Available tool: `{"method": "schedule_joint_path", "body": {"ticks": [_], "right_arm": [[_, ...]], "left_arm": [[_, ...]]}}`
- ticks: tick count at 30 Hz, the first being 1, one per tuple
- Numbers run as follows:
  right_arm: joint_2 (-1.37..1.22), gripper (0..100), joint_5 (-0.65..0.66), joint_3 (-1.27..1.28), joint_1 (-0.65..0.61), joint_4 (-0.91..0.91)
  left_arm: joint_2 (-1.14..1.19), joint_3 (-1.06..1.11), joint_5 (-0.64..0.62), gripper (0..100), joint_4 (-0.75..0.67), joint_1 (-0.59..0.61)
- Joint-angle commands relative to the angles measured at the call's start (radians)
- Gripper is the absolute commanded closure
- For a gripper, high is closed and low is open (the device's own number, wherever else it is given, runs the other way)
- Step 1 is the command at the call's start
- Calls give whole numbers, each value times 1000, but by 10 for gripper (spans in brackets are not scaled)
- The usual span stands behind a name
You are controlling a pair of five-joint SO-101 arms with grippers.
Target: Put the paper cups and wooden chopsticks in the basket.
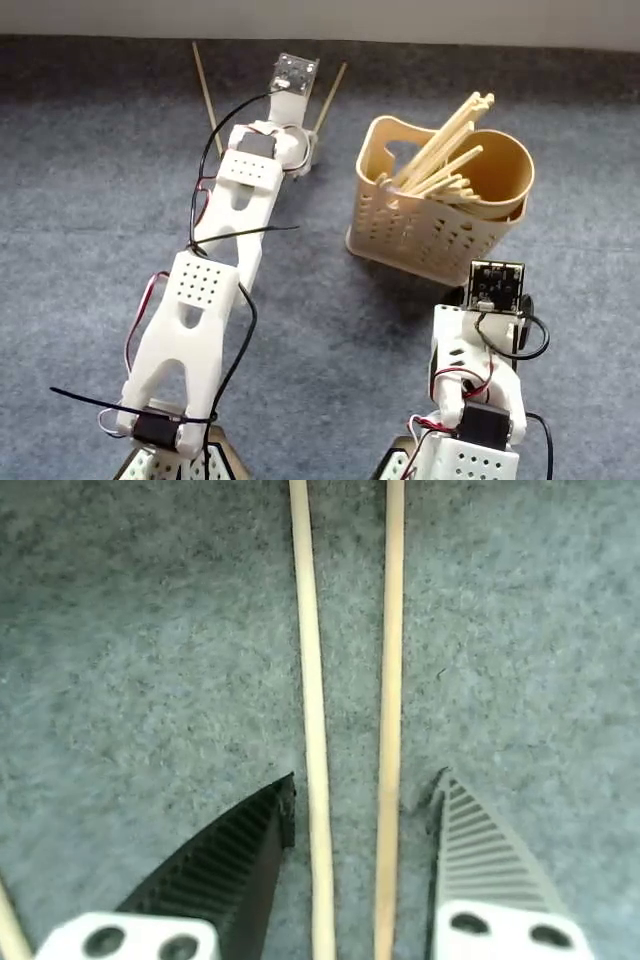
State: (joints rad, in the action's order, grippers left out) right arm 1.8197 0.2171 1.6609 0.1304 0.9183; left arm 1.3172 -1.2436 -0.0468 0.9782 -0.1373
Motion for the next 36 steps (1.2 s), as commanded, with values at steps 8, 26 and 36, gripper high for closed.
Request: {"method": "schedule_joint_path", "body": {"ticks": [8,26,36], "right_arm": [[10,677,-5,36,-8,-21],[10,677,-5,36,-8,-21],[10,677,-5,36,-8,-21]], "left_arm": [[-28,1,-3,995,84,7],[-182,-374,-3,960,404,13],[-12,-374,-83,868,353,25]]}}
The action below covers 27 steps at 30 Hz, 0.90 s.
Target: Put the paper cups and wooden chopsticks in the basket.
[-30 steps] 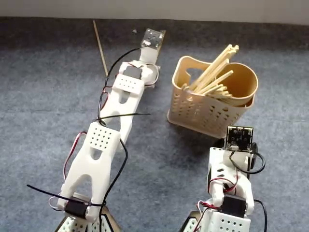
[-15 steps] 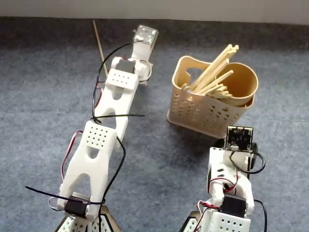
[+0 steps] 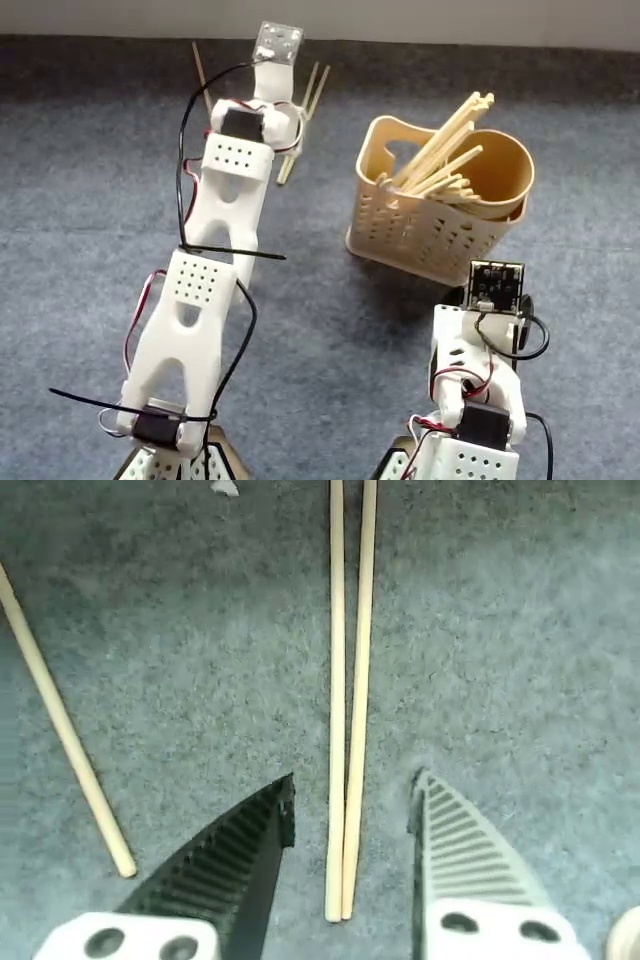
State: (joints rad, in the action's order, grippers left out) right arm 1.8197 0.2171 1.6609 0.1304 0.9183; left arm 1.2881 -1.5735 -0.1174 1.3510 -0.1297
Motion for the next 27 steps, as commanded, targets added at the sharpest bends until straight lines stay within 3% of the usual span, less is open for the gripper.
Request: {"method": "schedule_joint_path", "body": {"ticks": [1,16,27], "right_arm": [[10,677,-5,36,-8,-21],[10,677,-5,38,-8,-21],[10,677,-5,38,-8,-21]], "left_arm": [[45,-44,-12,890,-25,18],[153,-62,-12,842,-17,21],[-44,-82,-14,839,26,1]]}}
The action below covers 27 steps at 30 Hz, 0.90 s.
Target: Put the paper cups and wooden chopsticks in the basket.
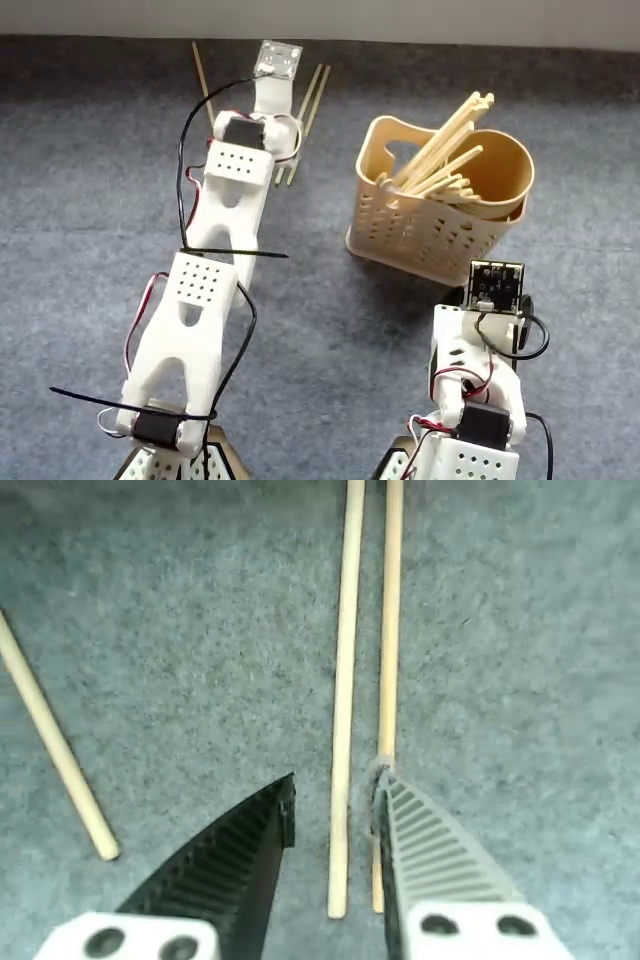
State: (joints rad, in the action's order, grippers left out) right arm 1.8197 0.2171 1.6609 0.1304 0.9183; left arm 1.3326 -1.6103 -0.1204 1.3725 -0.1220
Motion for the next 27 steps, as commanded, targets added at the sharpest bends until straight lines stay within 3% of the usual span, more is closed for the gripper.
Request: {"method": "schedule_joint_path", "body": {"ticks": [1,19,24,27], "right_arm": [[10,677,-5,38,-8,-21],[10,677,-5,38,-8,-21],[10,677,-5,38,-8,-19],[10,677,-5,38,-8,-19]], "left_arm": [[-88,-45,-11,839,5,-10],[-85,344,-9,848,-124,-12],[-87,378,-9,999,-112,12],[-91,372,-5,983,-40,13]]}}
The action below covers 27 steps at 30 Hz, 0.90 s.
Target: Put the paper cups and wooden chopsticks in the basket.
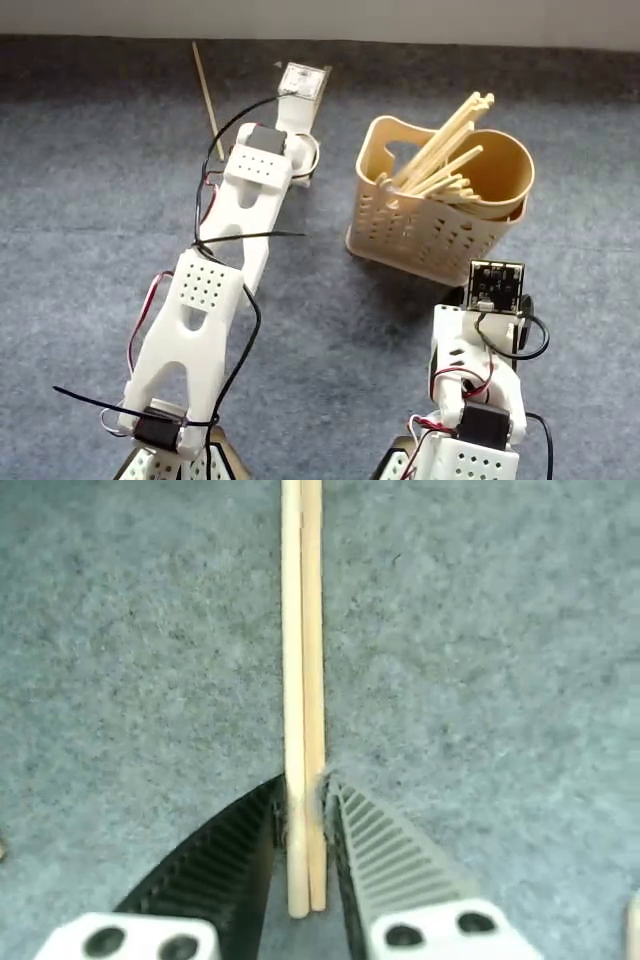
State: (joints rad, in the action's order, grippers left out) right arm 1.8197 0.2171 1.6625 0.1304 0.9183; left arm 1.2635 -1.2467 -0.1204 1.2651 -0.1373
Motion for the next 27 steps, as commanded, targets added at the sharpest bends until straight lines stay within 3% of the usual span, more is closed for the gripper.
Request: {"method": "schedule_joint_path", "body": {"ticks": [1,5,9,12,19,27], "right_arm": [[10,677,-5,36,-8,-19],[10,677,-5,36,-8,-19],[10,677,-5,36,-8,-19],[10,677,-5,36,-8,-19],[10,677,-5,36,-8,-21],[10,677,-3,36,-8,-21]], "left_arm": [[-24,7,-5,989,84,27],[-25,-142,-3,993,163,28],[-27,-430,15,993,224,15],[-143,-412,78,993,216,-13],[-446,-420,81,993,175,-67],[-662,-420,84,995,81,-300]]}}
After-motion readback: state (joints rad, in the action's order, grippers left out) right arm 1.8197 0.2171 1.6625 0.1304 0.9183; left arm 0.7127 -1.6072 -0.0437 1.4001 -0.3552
